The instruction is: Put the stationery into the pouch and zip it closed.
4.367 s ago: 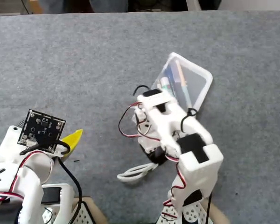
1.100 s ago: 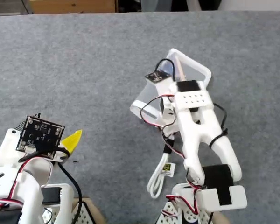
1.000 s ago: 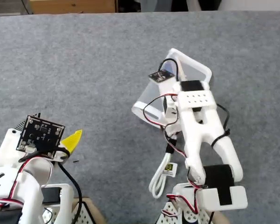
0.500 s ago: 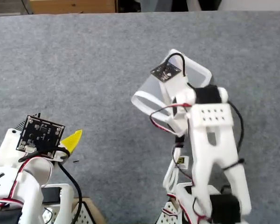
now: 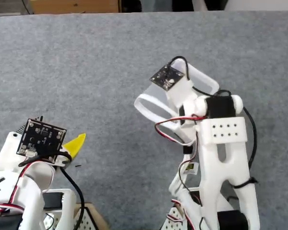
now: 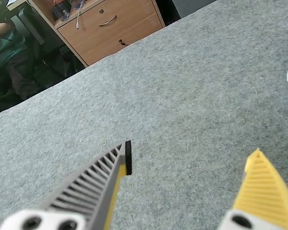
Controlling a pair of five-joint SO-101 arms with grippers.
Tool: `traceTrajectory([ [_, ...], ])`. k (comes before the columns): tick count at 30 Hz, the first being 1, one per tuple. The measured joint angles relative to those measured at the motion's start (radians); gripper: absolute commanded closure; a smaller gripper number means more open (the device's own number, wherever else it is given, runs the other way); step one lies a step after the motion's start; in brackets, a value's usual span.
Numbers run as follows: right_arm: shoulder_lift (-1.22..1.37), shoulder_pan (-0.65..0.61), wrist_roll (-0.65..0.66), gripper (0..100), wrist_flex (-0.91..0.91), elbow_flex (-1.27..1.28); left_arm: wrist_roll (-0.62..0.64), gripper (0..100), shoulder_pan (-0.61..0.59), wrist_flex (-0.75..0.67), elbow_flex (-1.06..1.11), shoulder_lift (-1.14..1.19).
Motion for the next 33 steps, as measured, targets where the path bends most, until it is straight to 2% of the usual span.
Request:
traceTrajectory([
  [6, -0.018, -0.008, 0.000, 96.4, -0.003, 0.000, 0.003, 62, 0.000, 0.000, 0.000, 0.000],
  [11, -0.005, -0.054, 0.009, 70.1, -0.003, 0.075, 0.003, 62, 0.000, 0.000, 0.000, 0.000],
  [13, -0.003, -0.078, -0.006, 64.4, -0.009, 0.091, 0.003, 62, 0.000, 0.000, 0.000, 0.000],
  [20, -0.003, -0.100, -0.104, 66.4, -0.052, 0.089, 0.005, 62, 0.000, 0.000, 0.000, 0.000],
  [25, 0.005, -0.106, -0.186, 66.8, 0.068, 0.086, 0.005, 62, 0.000, 0.000, 0.000, 0.000],
  [28, 0.005, -0.107, -0.242, 71.7, 0.091, 0.135, 0.005, 62, 0.000, 0.000, 0.000, 0.000],
  [33, 0.089, -0.244, -0.344, 75.7, 0.077, 0.226, 0.005, 62, 0.000, 0.000, 0.000, 0.000],
])
